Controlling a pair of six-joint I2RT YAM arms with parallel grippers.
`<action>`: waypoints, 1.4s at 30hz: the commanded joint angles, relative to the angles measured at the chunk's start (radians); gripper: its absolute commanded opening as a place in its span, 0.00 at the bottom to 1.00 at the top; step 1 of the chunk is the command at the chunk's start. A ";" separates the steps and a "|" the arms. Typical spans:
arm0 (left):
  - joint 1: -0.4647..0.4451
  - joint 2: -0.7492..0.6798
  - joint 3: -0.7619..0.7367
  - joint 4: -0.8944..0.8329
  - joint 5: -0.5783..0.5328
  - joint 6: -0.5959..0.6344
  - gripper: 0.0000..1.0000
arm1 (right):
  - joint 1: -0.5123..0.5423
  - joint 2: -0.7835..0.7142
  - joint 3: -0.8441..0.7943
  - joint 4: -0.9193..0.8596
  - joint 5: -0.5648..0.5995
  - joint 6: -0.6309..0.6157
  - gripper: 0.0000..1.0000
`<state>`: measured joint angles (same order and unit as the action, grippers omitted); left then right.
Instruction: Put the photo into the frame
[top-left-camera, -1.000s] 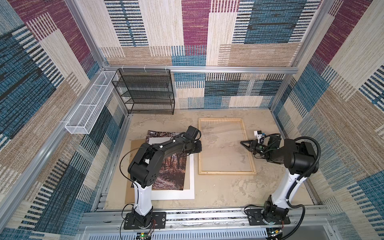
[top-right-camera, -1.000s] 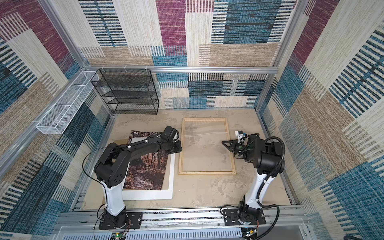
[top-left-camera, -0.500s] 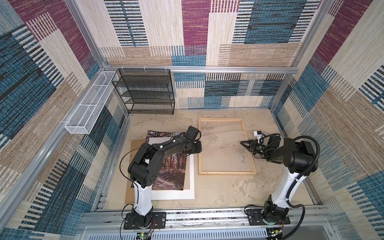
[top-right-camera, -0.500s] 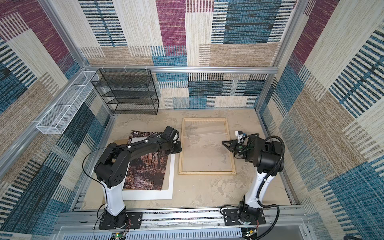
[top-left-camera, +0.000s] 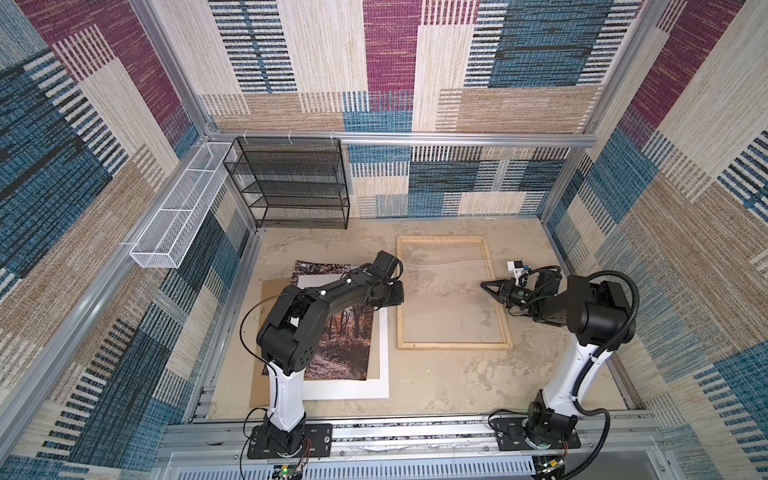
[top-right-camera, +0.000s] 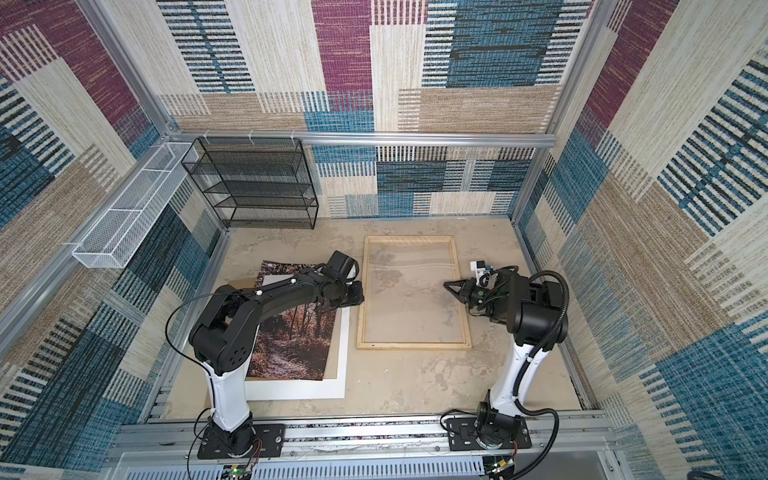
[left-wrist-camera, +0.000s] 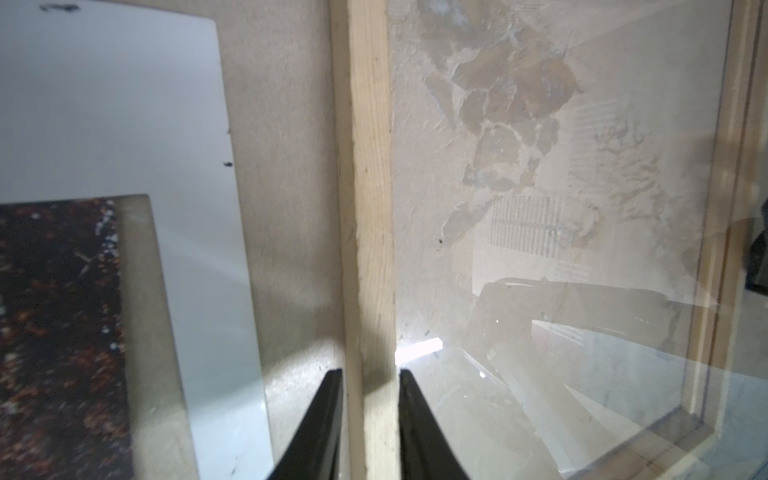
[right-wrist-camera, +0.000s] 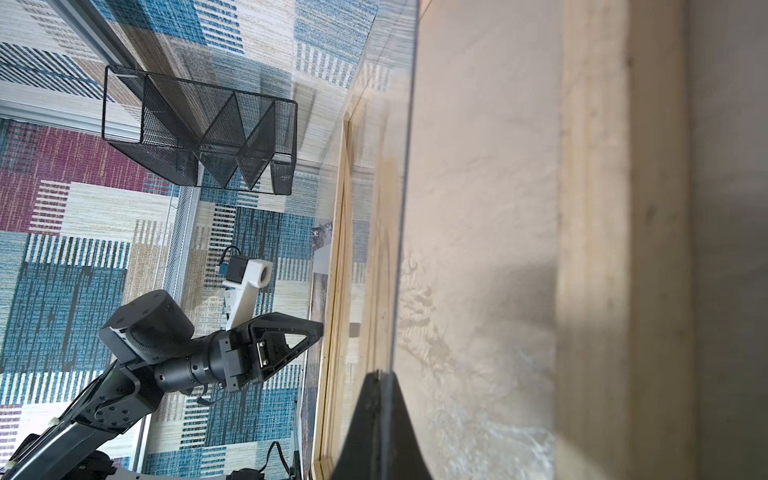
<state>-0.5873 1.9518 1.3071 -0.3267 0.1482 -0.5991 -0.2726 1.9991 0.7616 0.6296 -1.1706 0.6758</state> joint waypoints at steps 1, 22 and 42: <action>0.000 0.005 0.011 -0.012 0.014 0.030 0.27 | 0.000 0.004 0.006 0.013 -0.015 -0.005 0.00; -0.013 0.017 0.007 0.010 0.024 0.016 0.26 | 0.000 -0.034 -0.016 -0.041 0.004 -0.035 0.00; -0.038 0.013 -0.028 0.082 0.030 -0.034 0.23 | 0.004 -0.083 -0.068 -0.044 0.028 0.029 0.00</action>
<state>-0.6189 1.9682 1.2827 -0.2813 0.1406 -0.6155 -0.2745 1.9217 0.6971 0.5785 -1.1297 0.6876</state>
